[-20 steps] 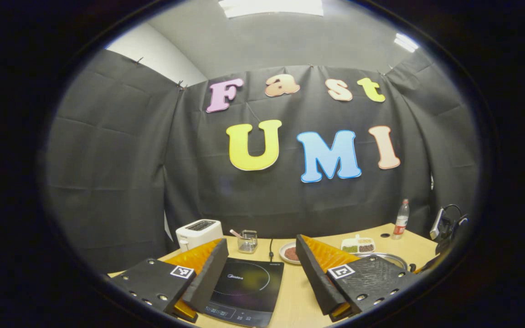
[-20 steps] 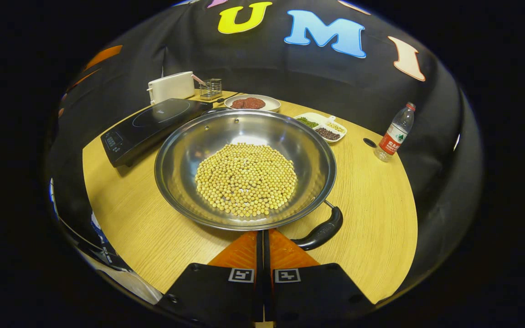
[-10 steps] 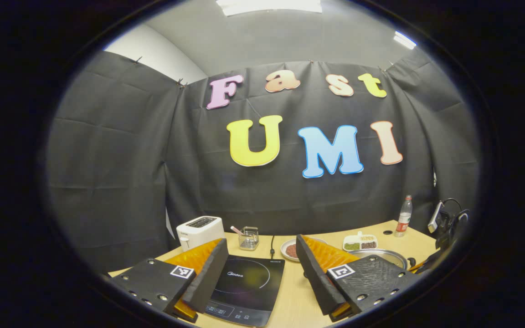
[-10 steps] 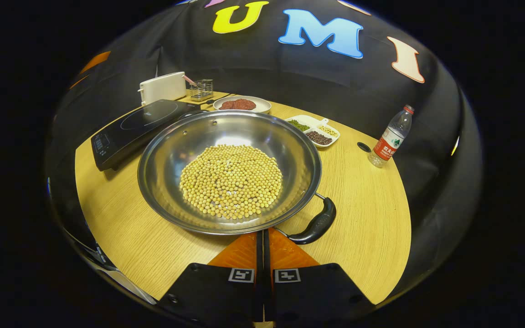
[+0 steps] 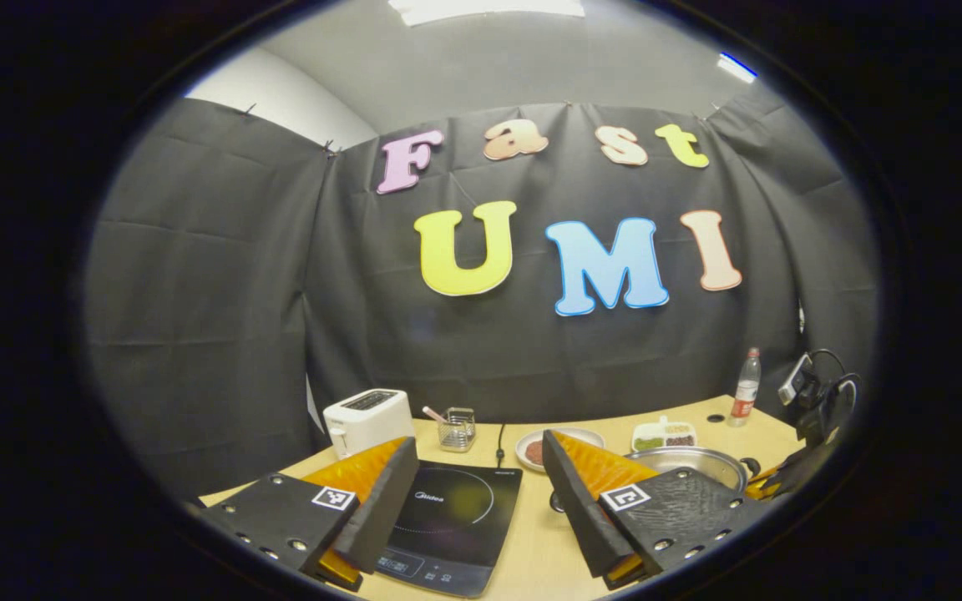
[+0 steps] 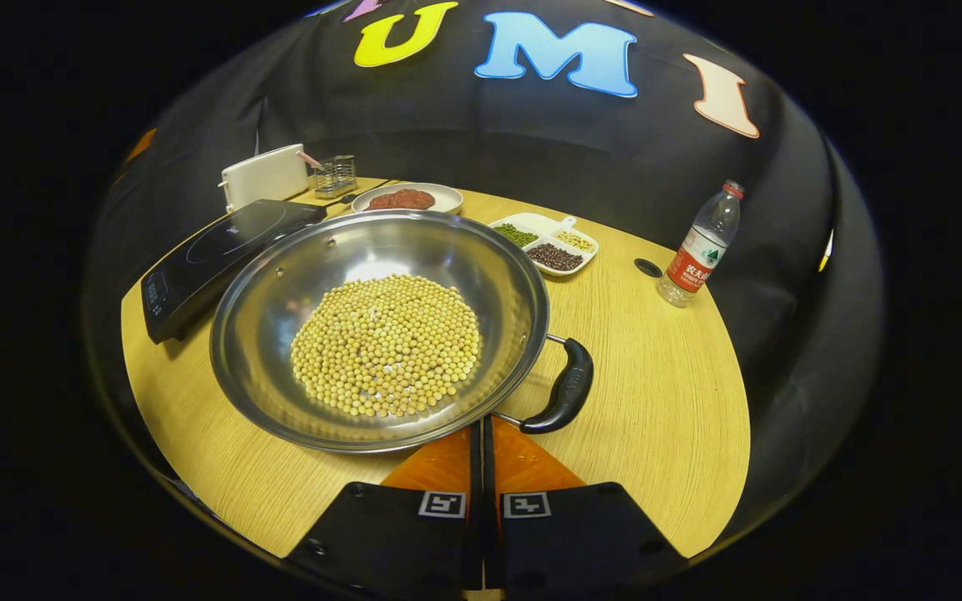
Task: First push the handle of the pot to place it horizontally, then grasp the pot with both hands and set it on the induction cooktop.
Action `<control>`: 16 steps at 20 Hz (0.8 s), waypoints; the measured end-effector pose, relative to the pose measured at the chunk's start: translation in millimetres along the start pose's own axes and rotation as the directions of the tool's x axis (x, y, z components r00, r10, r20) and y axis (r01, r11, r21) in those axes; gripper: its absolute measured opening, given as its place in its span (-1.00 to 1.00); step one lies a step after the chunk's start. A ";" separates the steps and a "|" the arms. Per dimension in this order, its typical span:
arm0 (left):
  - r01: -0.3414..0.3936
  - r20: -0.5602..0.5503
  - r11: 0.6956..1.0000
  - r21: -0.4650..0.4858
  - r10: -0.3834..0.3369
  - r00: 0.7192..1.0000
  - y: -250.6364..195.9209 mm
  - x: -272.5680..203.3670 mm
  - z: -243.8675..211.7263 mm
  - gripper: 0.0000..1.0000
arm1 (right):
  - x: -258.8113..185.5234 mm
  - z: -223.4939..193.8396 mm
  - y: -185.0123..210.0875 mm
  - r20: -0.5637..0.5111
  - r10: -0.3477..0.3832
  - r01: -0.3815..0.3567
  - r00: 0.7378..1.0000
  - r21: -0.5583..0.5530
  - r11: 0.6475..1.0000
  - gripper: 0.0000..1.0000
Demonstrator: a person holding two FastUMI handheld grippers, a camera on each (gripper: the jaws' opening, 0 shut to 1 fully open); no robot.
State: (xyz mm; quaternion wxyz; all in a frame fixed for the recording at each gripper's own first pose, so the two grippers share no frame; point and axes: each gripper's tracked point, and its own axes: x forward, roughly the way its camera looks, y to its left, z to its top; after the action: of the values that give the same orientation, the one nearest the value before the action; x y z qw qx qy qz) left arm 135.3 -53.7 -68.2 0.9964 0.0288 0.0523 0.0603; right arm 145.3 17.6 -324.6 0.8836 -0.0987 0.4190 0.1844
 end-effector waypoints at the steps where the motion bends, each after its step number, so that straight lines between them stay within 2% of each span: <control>1: 0.003 -0.003 1.000 0.000 -0.003 1.000 -3.0 1.4 -0.4 0.81 | 3.2 1.7 -3.8 0.005 -0.010 0.010 1.000 0.011 1.000 -0.96; 9: 0.021 -0.025 1.000 0.003 -0.021 0.999 -23.2 11.6 -11.3 0.81 | 19.6 15.5 -22.8 0.009 -0.045 0.044 0.999 0.088 0.995 -0.96; 14: 0.068 -0.033 0.998 -0.018 -0.068 0.997 -38.7 28.5 -19.7 0.81 | -6.1 20.2 -24.5 0.055 -0.057 0.051 0.997 0.091 0.995 -0.92; 15: 0.076 -0.035 0.997 -0.020 -0.077 0.996 -41.1 33.0 -22.2 0.77 | -13.5 25.8 -23.4 0.082 -0.060 0.052 0.995 0.098 0.994 -0.82; 16: 0.084 -0.038 0.996 -0.020 -0.085 0.996 -43.1 37.5 -24.8 0.81 | -22.3 32.0 -22.4 0.109 -0.063 0.051 0.992 0.109 0.993 -0.61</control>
State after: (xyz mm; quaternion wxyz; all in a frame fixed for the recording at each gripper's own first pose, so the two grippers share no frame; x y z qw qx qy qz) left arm 174.7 -90.6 -99.3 0.9971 0.0161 0.0722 0.0192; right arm 164.1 2.3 -286.6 0.9145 -0.0530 0.3750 0.1420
